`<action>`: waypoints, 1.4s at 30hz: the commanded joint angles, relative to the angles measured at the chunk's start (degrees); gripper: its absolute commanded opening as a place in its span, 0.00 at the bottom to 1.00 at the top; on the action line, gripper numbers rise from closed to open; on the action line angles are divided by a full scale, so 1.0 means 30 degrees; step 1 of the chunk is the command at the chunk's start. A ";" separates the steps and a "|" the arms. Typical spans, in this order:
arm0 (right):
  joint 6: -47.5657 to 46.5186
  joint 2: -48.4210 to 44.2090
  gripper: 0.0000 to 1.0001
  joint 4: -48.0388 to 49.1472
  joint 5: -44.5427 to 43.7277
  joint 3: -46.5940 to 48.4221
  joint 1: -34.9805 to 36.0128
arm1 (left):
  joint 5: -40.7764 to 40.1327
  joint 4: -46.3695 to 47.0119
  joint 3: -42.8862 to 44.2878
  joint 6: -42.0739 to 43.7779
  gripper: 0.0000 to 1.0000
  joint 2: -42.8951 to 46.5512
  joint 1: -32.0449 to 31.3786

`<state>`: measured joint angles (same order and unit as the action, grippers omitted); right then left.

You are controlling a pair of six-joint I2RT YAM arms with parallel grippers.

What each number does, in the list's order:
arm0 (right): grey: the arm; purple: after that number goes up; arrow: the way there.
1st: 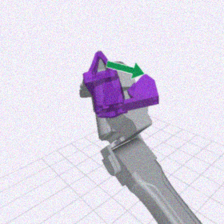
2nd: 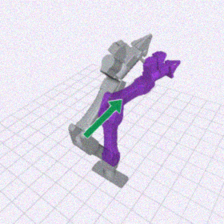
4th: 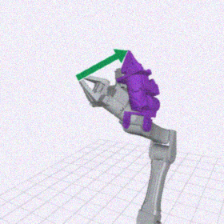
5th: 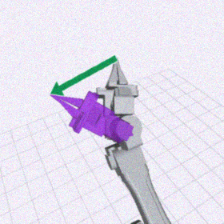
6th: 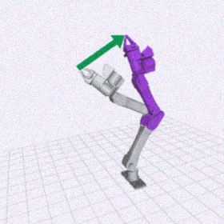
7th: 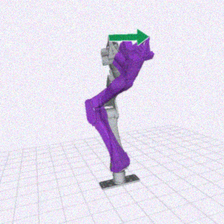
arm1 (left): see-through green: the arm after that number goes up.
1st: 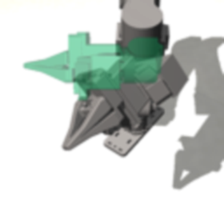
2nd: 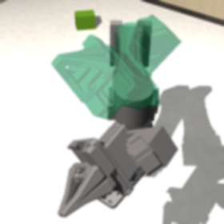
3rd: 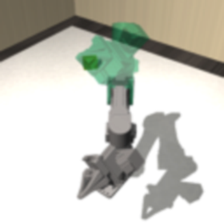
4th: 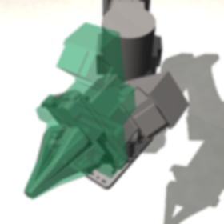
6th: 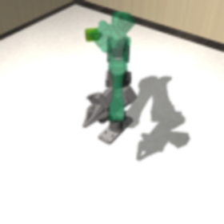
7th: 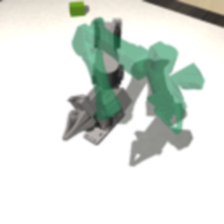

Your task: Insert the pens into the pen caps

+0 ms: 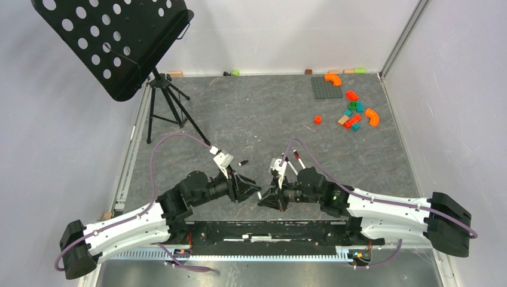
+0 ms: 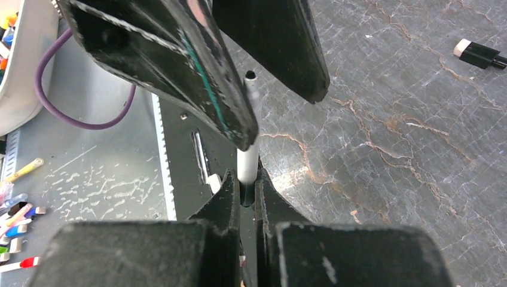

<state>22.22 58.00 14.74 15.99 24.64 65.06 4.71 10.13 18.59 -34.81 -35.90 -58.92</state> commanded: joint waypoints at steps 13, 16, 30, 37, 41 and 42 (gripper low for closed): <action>-0.0519 -0.0320 0.42 0.0066 -0.1509 0.1256 0.0316 | -0.0454 0.2922 -0.1091 -0.1511 0.02 0.0139 -0.0031; -0.0523 -0.0777 0.55 0.0449 -0.1816 0.0870 0.0316 | -0.0764 0.2974 -0.1303 -0.1794 0.02 0.0957 -0.0047; 0.0990 -0.3400 0.55 0.4365 -0.1627 -0.1299 0.0311 | -0.0124 0.4967 -0.2014 -0.2341 0.02 0.2956 -0.0029; 0.1339 -0.3374 0.53 0.4997 -0.1313 -0.1343 0.0314 | 0.0137 0.5761 -0.2001 -0.2533 0.02 0.2439 -0.0037; 0.1491 -0.2896 0.53 0.5408 -0.0839 -0.1150 0.0314 | 0.0131 0.5958 -0.2058 -0.2519 0.02 0.2291 -0.0044; 0.1507 -0.2779 0.52 0.5524 -0.0793 -0.1126 0.0316 | 0.0137 0.6013 -0.2073 -0.2544 0.02 0.2309 -0.0049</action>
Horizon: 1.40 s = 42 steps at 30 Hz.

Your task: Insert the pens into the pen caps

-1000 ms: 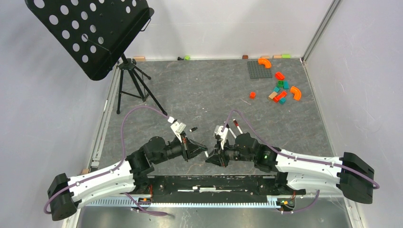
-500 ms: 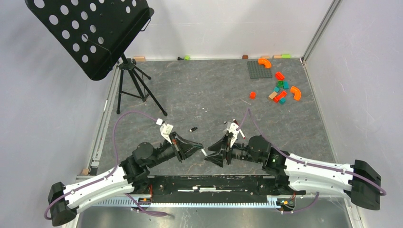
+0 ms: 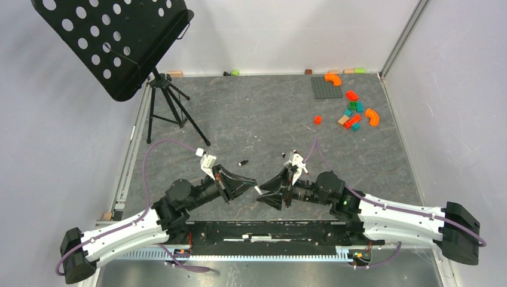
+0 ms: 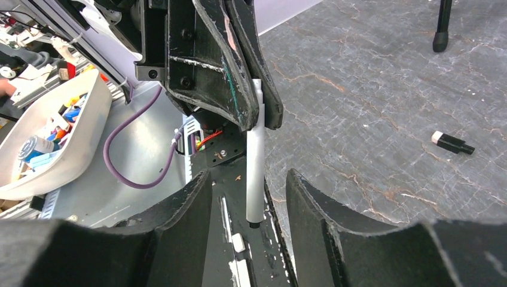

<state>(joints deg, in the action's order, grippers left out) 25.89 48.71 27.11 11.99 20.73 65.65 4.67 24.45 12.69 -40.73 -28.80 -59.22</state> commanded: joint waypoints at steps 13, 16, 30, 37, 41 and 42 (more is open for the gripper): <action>0.0188 0.1192 0.38 0.1773 0.0623 0.0596 0.0120 | 0.0232 0.1302 -0.0316 -0.0635 0.02 0.0296 0.0055; 0.0158 0.1343 0.38 0.1802 0.0582 0.0727 0.0127 | 0.0202 0.1343 -0.0390 -0.0659 0.02 0.0405 0.0072; -0.0019 0.1467 0.39 0.1912 0.0561 0.1109 0.0119 | 0.0203 0.1215 -0.0421 -0.0661 0.02 0.0535 0.0065; -0.0093 0.1619 0.38 0.2078 0.0696 0.1147 0.0119 | 0.0239 0.1248 -0.0391 -0.0691 0.02 0.0482 0.0063; -0.0148 0.1450 0.37 0.2093 0.0694 0.1175 0.0119 | 0.0233 0.1250 -0.0391 -0.0662 0.02 0.0428 0.0056; -0.0209 0.1382 0.37 0.2069 0.0701 0.1208 0.0119 | 0.0262 0.1251 -0.0384 -0.0661 0.02 0.0400 0.0069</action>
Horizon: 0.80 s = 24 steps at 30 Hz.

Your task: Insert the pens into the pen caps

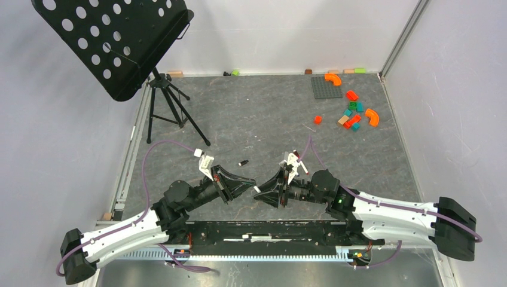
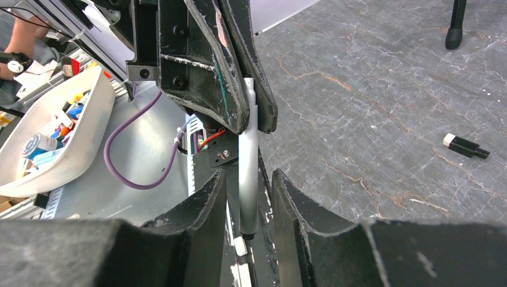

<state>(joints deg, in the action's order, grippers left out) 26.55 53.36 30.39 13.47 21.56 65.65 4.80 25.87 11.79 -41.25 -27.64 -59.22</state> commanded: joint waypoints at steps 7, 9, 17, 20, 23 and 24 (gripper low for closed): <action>-0.0474 -0.0183 0.32 0.0913 0.0215 0.0899 0.0120 | 0.0187 0.0781 -0.0063 -0.0457 0.02 0.0013 0.0053; -0.0496 -0.0073 0.31 0.1015 0.0231 0.0899 0.0119 | 0.0188 0.0782 -0.0062 -0.0457 0.02 -0.0016 0.0054; -0.0703 0.0183 0.28 0.1207 0.0117 0.1019 0.0119 | 0.0217 0.0759 -0.0056 -0.0487 0.02 0.0012 0.0054; -0.0783 0.0209 0.27 0.1280 0.0088 0.1016 0.0119 | 0.0174 0.0767 -0.0063 -0.0487 0.02 0.0016 0.0079; -0.0792 0.0344 0.18 0.1350 0.0108 0.1020 0.0116 | 0.0036 0.0759 -0.0122 -0.0487 0.02 0.0043 0.0062; -0.0797 0.0390 0.14 0.1376 0.0134 0.1026 0.0130 | -0.0055 0.0763 -0.0149 -0.0515 0.02 0.0055 0.0078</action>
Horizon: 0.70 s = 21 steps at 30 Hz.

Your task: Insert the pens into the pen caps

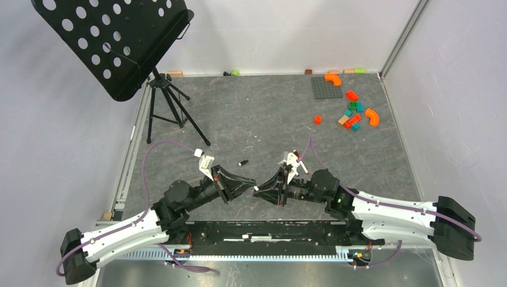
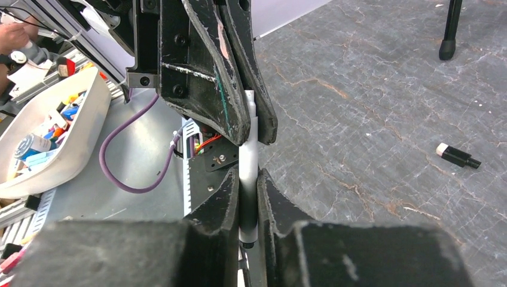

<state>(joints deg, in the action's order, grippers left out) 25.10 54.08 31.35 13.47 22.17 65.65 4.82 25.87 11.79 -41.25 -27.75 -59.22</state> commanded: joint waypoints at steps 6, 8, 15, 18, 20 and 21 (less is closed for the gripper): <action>-0.0346 0.0310 0.02 0.1267 0.0211 0.0703 0.0120 | -0.0287 0.0528 -0.0333 -0.0604 0.29 0.0407 0.0059; -0.0398 0.0206 0.01 0.1046 0.0067 0.0615 0.0119 | -0.0472 -0.0036 -0.0299 -0.0532 0.59 0.0827 0.0054; -0.0936 -0.1278 0.00 -0.1647 -0.2145 -0.0050 0.0134 | -0.2359 -0.4013 0.0401 0.0155 0.91 0.3196 0.0060; -0.1072 -0.2071 0.00 -0.2961 -0.3330 -0.0323 0.0115 | -0.3834 -0.6649 0.1202 0.0335 0.92 0.3593 0.0061; -0.1113 -0.2444 0.00 -0.3660 -0.3861 -0.0411 0.0120 | -0.5260 -0.8466 0.1907 0.0274 0.91 0.3374 0.0064; -0.1123 -0.2596 0.00 -0.3958 -0.4156 -0.0439 0.0120 | -0.5946 -0.9555 0.2264 0.0273 0.91 0.3098 0.0055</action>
<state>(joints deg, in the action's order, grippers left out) 23.20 48.47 23.99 6.46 21.63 65.65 -3.70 9.89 13.21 -42.33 -17.47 -59.22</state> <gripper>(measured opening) 0.087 0.913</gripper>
